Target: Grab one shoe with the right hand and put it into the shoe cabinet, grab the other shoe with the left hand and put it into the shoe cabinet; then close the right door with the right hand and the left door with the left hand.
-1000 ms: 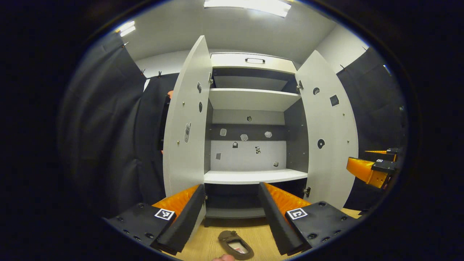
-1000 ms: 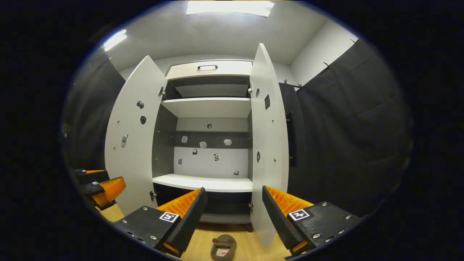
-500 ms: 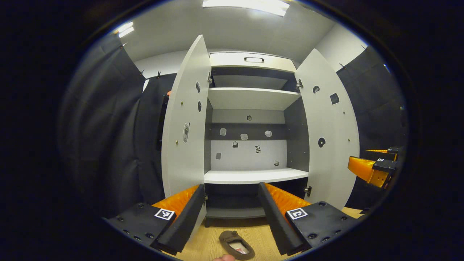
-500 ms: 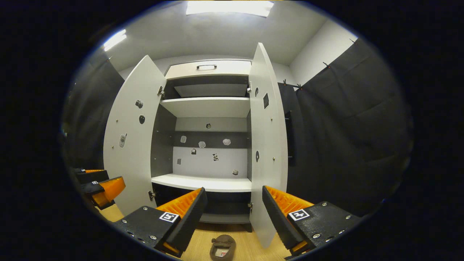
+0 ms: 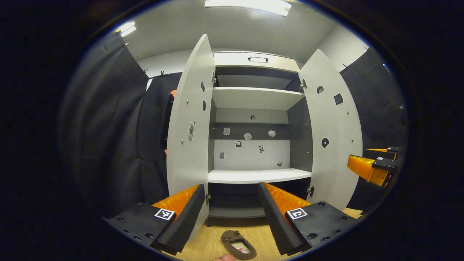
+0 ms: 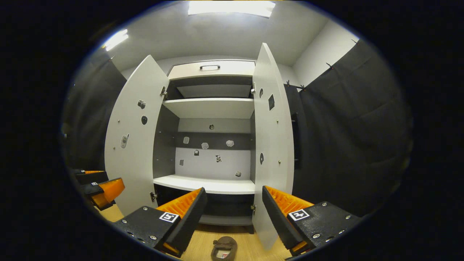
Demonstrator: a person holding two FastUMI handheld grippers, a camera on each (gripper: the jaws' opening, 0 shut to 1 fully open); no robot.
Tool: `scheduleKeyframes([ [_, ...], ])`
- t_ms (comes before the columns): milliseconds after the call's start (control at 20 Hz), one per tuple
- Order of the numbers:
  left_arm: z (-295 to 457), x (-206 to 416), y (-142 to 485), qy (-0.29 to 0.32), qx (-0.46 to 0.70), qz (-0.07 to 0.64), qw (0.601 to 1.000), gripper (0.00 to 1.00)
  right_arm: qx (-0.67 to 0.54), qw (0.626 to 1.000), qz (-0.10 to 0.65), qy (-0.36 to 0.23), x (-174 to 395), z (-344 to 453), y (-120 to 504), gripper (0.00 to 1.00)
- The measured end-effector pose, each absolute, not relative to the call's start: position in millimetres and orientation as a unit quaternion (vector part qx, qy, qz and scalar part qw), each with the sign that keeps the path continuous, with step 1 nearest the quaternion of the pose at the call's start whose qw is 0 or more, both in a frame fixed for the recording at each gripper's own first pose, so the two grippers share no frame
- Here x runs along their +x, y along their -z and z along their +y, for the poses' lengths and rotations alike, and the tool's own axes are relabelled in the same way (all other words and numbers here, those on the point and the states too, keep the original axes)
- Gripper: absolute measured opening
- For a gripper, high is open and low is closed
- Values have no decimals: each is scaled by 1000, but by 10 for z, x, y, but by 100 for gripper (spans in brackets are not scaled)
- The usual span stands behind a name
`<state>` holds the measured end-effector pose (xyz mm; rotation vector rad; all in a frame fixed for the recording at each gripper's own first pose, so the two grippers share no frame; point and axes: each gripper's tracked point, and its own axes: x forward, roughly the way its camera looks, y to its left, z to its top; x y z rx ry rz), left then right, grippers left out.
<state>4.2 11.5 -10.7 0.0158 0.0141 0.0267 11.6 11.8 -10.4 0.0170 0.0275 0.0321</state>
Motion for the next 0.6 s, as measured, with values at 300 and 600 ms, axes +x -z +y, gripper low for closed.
scheduleKeyframes([
  [300, 150, 30, 109, -17, 11, 8, 1000, 96, 6, 999, 25, -38, 335, 239, 298, 94],
  [600, 149, 5, 181, -20, 8, 18, 1000, 96, -28, 994, 101, -43, 578, 306, 1110, 94],
])
